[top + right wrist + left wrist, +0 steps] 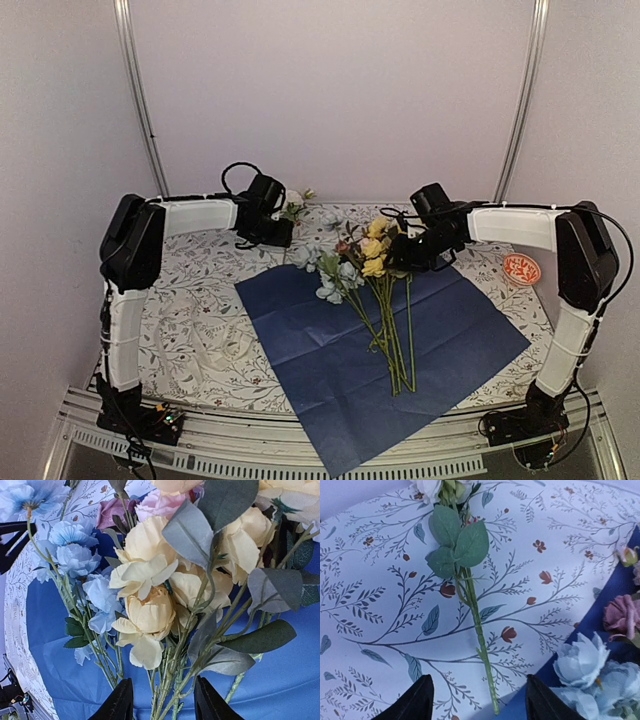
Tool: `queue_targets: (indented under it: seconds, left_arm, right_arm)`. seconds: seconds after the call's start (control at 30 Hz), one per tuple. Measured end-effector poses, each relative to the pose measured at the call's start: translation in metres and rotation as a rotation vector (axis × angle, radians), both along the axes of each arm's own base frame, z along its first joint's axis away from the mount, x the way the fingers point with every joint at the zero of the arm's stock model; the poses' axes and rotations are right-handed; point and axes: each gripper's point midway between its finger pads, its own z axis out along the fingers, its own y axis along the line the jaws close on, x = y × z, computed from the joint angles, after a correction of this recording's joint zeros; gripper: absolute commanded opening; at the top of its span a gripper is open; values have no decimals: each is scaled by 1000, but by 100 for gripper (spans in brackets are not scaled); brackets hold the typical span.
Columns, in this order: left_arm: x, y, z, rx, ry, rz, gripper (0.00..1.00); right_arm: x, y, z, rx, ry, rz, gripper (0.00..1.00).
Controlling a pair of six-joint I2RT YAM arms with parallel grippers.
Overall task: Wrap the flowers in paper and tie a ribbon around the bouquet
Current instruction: Place the fake flower on the flattened wrapping paper, then pick up the fake flower from the corner of the board, then pass from the left arm to the right
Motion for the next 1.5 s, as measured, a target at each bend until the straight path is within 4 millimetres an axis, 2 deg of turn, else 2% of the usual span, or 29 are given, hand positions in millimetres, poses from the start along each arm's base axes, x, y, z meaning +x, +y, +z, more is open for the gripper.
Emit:
queue_targets:
  seconds: [0.1,0.23,0.3,0.37,0.4,0.6,0.67,0.73,0.8,0.83,0.93,1.03,1.1,1.2,1.3,1.4,1.5]
  left_arm:
    - [13,-2,-30,30,53,-12,50]
    - [7,3,-67,77,128,-29,36]
    - [7,3,-67,69,135,-26,23]
    - [7,4,-67,72,136,-26,2]
    - [7,5,-68,71,138,-25,0]
    - [12,15,-66,40,126,15,0]
    - [6,32,-64,43,113,67,0]
    - [-5,59,-58,68,99,135,0]
    - [-11,89,-41,100,55,209,0]
    - [-12,103,-24,113,14,247,0]
    - [-10,135,44,122,-166,344,0]
    - [-21,147,121,82,-377,387,0]
    - [-41,142,168,11,-501,365,0]
    - [-77,115,220,-153,-624,259,0]
    - [-126,63,256,-361,-720,46,0]
    - [-185,-4,272,-572,-741,-234,0]
    - [-245,-59,272,-743,-709,-493,0]
  right_arm:
    - [-3,-3,12,6,-24,0,44]
    - [-13,-7,27,24,-51,7,44]
    - [-18,-8,30,32,-52,12,45]
    - [-21,-9,32,36,-52,16,45]
    - [-22,-9,32,38,-52,17,44]
    - [-27,-11,45,59,-79,21,45]
    - [-31,-13,52,67,-92,21,45]
    - [-33,-13,60,79,-108,24,45]
    - [-36,-12,69,98,-128,34,45]
    - [-37,-11,75,108,-142,41,45]
    - [-44,-5,91,149,-186,77,44]
    - [-54,9,112,210,-247,141,42]
    - [-68,26,130,274,-299,219,42]
    - [-96,59,159,386,-374,368,43]
    - [-131,98,193,520,-461,542,42]
    - [-158,126,222,643,-519,656,42]
    - [-167,145,255,768,-575,697,48]
